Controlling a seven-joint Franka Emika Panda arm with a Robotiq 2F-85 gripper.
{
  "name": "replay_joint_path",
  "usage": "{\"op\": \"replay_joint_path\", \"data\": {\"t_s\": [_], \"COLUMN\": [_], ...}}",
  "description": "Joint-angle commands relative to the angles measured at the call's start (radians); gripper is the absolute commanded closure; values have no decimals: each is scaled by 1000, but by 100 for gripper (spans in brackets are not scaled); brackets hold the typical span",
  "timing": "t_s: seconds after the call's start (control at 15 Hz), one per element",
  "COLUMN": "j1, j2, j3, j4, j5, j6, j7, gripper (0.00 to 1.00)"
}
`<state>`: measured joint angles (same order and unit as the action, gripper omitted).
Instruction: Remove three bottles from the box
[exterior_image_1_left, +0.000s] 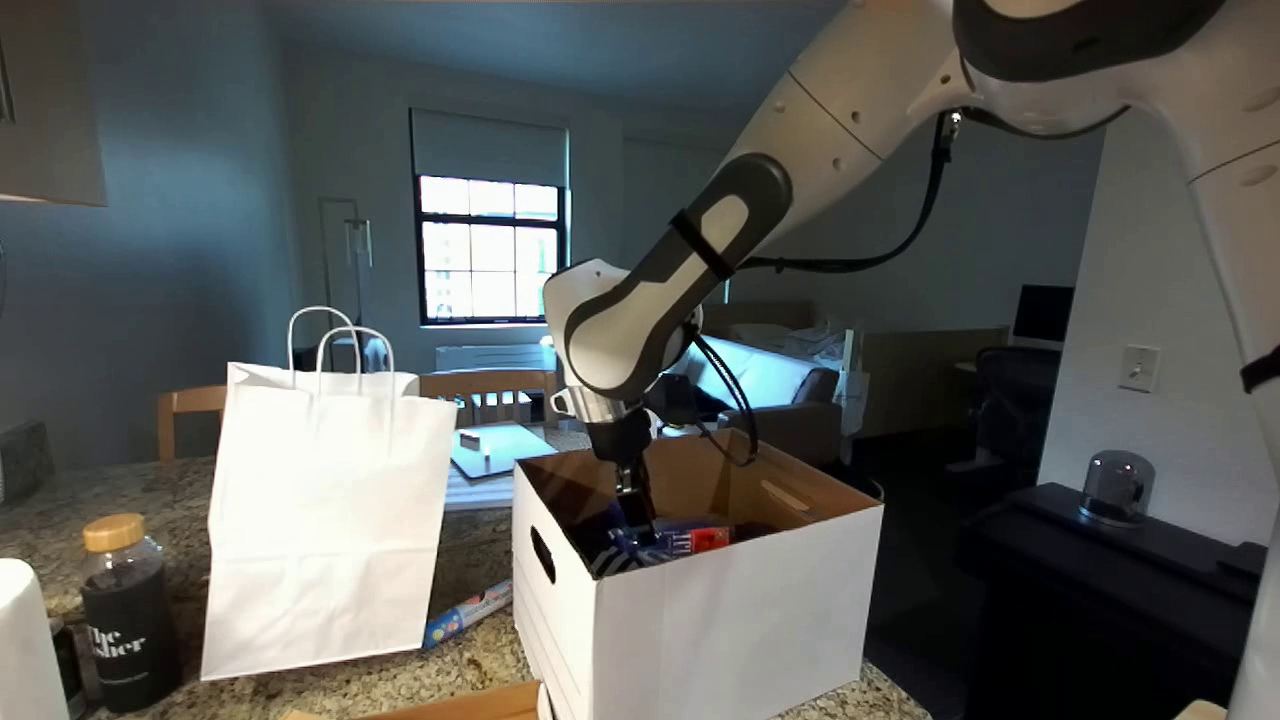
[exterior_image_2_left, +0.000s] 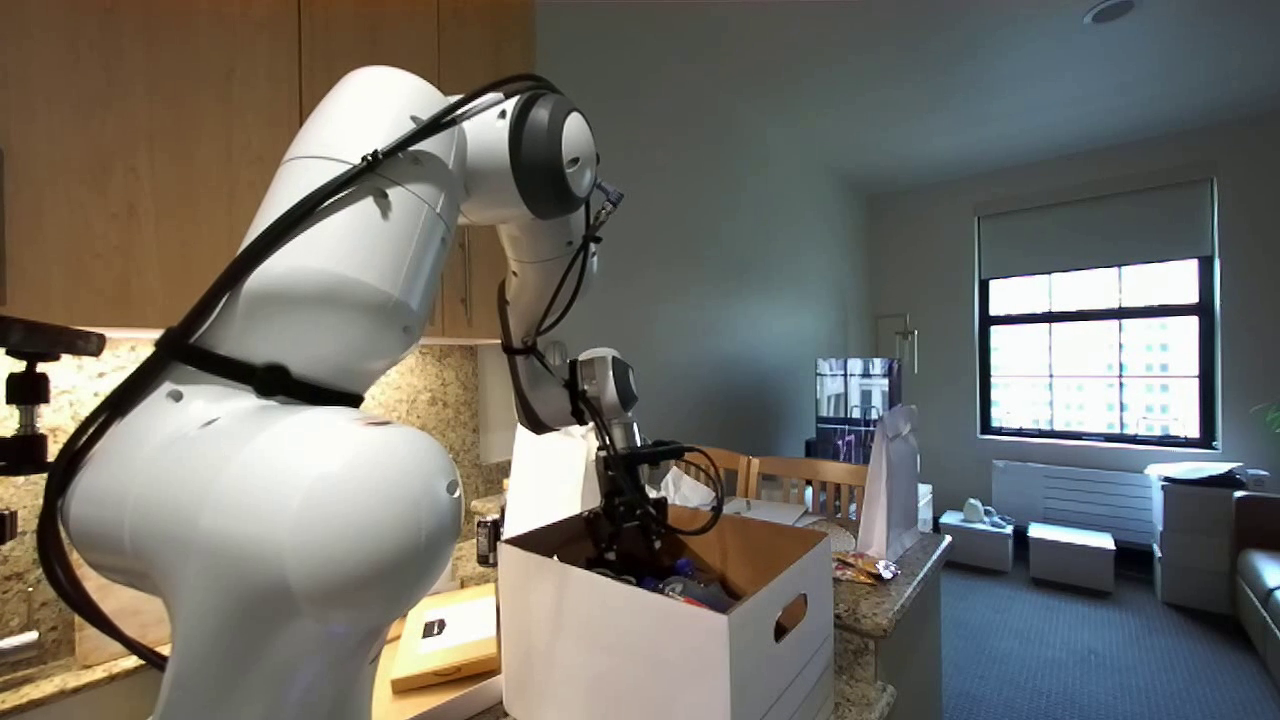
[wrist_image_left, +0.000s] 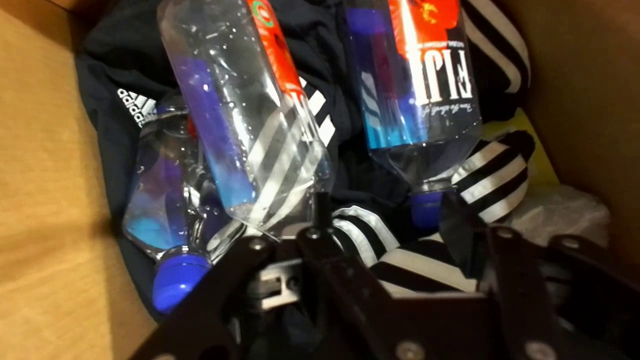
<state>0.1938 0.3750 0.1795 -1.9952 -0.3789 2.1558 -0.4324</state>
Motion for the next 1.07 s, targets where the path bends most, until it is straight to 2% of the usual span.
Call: {"op": "replay_joint_path", "data": {"t_s": [0.0, 0.07, 0.2, 0.6, 1.0], "j1": [19, 22, 30, 30, 34], "j2": [4, 8, 9, 59, 126], "j3": [11, 15, 20, 12, 8], "j4": [7, 16, 30, 125, 171], "j5": [-29, -26, -35, -47, -72], "j6": [-27, -39, -54, -200, -307], "j7": [-16, -28, -52, -95, -133], "gripper": [9, 4, 0, 0, 0]}}
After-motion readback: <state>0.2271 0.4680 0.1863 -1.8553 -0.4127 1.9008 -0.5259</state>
